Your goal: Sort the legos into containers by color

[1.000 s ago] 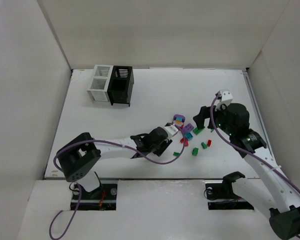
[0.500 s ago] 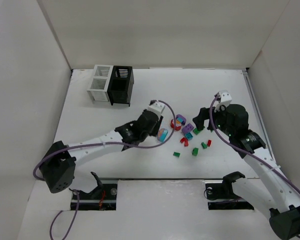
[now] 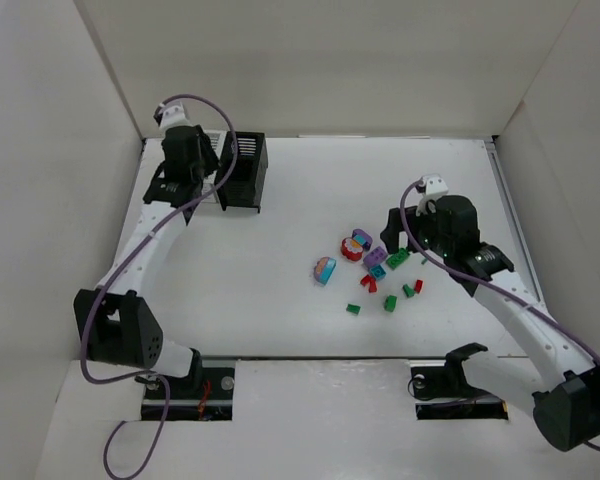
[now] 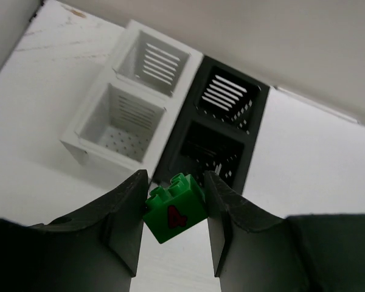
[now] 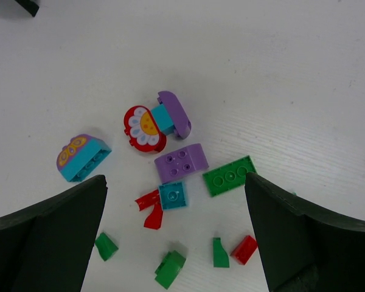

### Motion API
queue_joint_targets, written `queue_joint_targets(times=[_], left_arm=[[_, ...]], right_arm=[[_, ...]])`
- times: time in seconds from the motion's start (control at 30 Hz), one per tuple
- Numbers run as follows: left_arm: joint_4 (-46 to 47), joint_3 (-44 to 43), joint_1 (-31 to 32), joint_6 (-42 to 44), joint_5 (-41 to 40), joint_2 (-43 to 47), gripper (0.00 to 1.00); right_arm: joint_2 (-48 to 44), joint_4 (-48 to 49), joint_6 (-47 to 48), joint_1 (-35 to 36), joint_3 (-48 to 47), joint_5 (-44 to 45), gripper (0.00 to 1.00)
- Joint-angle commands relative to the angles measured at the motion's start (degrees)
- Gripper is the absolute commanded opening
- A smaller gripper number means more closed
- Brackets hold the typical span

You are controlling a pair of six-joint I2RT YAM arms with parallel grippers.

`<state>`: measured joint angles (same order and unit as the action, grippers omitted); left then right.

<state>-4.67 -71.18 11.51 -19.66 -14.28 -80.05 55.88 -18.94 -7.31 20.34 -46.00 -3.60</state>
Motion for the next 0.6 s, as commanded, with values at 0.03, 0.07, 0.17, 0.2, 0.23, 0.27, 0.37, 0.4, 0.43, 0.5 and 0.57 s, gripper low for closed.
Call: queue_joint_targets(times=[0.03, 0.07, 0.17, 0.2, 0.23, 0.27, 0.37, 0.4, 0.43, 0.5, 0.57], left_arm=[[-2.2, -7.7, -4.2, -0.6, 2.0, -6.6, 0.28], [-3.0, -10.2, -5.8, 0.1, 2.0, -7.8, 0.28], [-4.4, -14.0, -8.9, 0.1, 2.1, -13.0, 0.28], [-5.0, -16.0, -9.7, 0.1, 2.6, -14.2, 0.28], [-5.0, -16.9, -10.3, 0.1, 3.1, -15.2, 0.28], [-5.9, -17.8, -10.9, 0.1, 3.6, -17.2, 0.28], [-6.8, -18.8, -11.8, -0.8, 3.6, -19.2, 0.28], [-6.2, -19.3, -11.8, -0.8, 3.6, -20.2, 0.3], [-6.1, -20.3, -11.8, -0.8, 4.6, -20.8, 0.33], [-8.0, -22.3, -11.8, -0.8, 4.6, -22.9, 0.39], [-8.6, -22.9, -11.8, -0.8, 4.6, -24.1, 0.5]], right_arm=[[3.8, 2.4, 2.2, 0.5, -7.3, 2.6, 1.0], [4.5, 2.4, 2.8, 0.5, -8.0, 2.6, 1.0], [7.0, 2.4, 2.8, 0.5, -9.4, 4.4, 1.0], [7.5, 1.8, 2.8, 0.5, -10.2, 5.1, 1.0], [8.0, 1.3, 2.8, 0.0, -11.0, 5.9, 1.0], [8.8, 1.3, 2.8, 0.0, -11.0, 5.9, 1.0], [9.4, 0.7, 2.8, -0.6, -11.6, 6.4, 1.0], [9.9, 0.7, 2.8, -0.7, -11.6, 6.4, 1.0], [10.0, 0.7, 2.8, -1.2, -12.2, 6.4, 1.0], [11.3, 0.7, 2.8, -1.2, -12.2, 6.4, 1.0], [11.8, 0.1, 3.4, -1.7, -12.9, 6.4, 1.0]])
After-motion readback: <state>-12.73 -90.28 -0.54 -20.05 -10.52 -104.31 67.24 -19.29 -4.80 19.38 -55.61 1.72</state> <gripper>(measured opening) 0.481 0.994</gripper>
